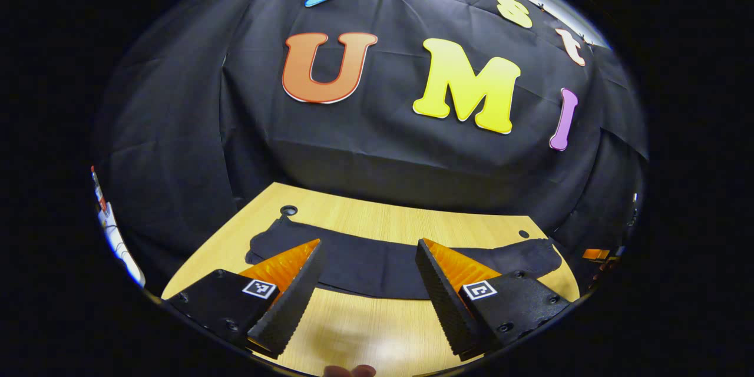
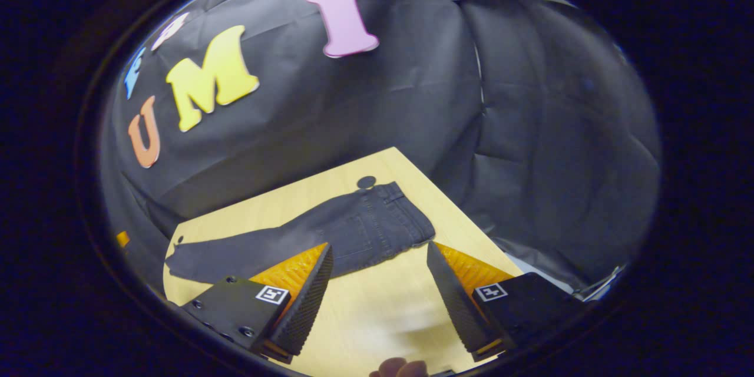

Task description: Grasp the waist and the cuffs of the jeans and fold them to make the two legs overlap; first hold the waist and fold one-third of the jeans toward the cuffs, then hold the cuffs and fold the remaining one-third in the same direction to finish folding.

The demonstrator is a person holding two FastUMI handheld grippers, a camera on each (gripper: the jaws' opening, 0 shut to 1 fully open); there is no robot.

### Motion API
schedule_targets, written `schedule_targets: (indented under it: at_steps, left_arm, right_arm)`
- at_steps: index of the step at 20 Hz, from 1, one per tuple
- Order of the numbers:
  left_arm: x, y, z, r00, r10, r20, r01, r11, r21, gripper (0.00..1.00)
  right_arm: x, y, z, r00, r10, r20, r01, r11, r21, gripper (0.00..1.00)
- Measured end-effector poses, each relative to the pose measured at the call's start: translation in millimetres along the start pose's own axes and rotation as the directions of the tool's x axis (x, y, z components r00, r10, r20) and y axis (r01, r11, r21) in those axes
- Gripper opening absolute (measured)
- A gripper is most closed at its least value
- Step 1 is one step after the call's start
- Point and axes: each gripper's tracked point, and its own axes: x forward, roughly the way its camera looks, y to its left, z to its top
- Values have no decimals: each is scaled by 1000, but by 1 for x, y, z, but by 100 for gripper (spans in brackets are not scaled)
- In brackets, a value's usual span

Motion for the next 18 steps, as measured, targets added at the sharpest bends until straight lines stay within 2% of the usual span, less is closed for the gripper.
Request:
schedule_targets:
  at_steps: [1, 2, 5, 10, 11, 13, 16, 17, 18]
  left_arm:
    - [-1, 0, 4, 1000, 14, 3, -14, 1000, 19, 99]
    - [-2, -2, 4, 1000, 20, 0, -20, 999, 32, 99]
    - [-1, -5, -3, 998, 39, -43, -36, 998, 60, 99]
    - [4, -11, -8, 995, 57, -79, -51, 996, 74, 99]
    - [5, -10, -8, 995, 57, -82, -51, 996, 73, 99]
    - [7, -9, -11, 994, 58, -89, -53, 997, 60, 99]
    - [11, -4, -16, 993, 52, -107, -49, 998, 37, 99]
    - [12, -2, -18, 992, 49, -112, -46, 999, 27, 99]
    - [12, 1, -19, 992, 48, -116, -46, 999, 18, 99]
  right_arm:
    - [20, -8, -6, 1000, -6, -13, 6, 1000, 12, 93]
    - [41, -15, -9, 1000, -11, -21, 12, 1000, 24, 99]
    - [98, -39, -16, 998, -58, -29, 60, 997, 55, 98]
    - [143, -46, -27, 996, -74, -59, 78, 995, 69, 98]
    - [145, -46, -30, 995, -72, -68, 76, 995, 60, 93]
    - [147, -46, -32, 996, -67, -67, 68, 997, 19, 92]
    - [150, -43, -32, 996, -58, -72, 59, 998, 10, 86]
    - [150, -35, -35, 996, -30, -87, 32, 999, 22, 77]
    - [150, -37, -35, 995, -44, -85, 47, 998, 34, 67]
